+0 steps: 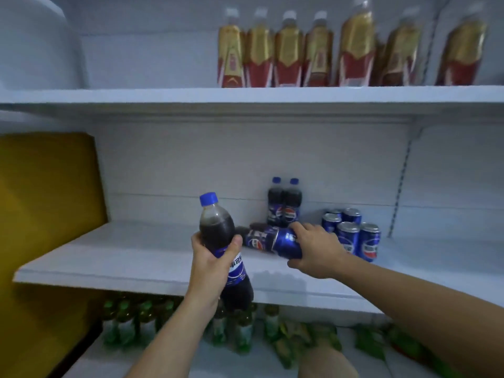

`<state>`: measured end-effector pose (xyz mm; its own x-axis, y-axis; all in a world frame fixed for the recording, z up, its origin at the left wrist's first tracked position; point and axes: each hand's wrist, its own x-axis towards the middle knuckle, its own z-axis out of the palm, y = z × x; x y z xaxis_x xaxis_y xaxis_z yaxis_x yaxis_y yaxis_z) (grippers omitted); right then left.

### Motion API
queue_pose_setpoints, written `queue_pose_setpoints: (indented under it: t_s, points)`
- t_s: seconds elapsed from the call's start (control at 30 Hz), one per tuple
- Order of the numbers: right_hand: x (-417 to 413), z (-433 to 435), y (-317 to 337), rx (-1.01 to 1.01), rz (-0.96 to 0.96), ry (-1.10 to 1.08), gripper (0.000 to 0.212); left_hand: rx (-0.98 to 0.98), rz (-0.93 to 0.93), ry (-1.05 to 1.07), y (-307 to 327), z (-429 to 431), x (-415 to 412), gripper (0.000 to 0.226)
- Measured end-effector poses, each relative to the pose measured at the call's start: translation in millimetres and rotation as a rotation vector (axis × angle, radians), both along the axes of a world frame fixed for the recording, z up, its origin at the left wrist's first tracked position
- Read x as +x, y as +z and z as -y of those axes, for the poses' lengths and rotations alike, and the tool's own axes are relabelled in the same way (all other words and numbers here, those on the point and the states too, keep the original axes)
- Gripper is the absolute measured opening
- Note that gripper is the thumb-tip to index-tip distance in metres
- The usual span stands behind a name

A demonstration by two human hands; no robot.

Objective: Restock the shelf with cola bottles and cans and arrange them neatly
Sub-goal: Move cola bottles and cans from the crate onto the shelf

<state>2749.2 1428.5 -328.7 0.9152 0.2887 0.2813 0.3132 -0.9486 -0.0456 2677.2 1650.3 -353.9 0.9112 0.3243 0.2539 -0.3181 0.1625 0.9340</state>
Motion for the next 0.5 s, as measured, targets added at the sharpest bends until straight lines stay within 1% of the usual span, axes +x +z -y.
queue_pose_setpoints:
  t_s: [0.17,0.3,0.43,0.5]
  points:
    - [26,85,-33,0.062,-0.079,-0.238,0.074,0.101,-0.069,-0.097,-10,53,80,0.053]
    - [52,134,-72,0.01,-0.118,-0.358,0.077,0.179,-0.094,-0.136,-30,86,139,0.06]
    - [80,163,-93,-0.054,-0.062,-0.409,0.078,0.323,-0.037,-0.142,-37,101,187,0.073]
    - [93,170,-98,-0.133,0.001,-0.413,0.08,0.35,-0.012,-0.12,-41,101,206,0.073]
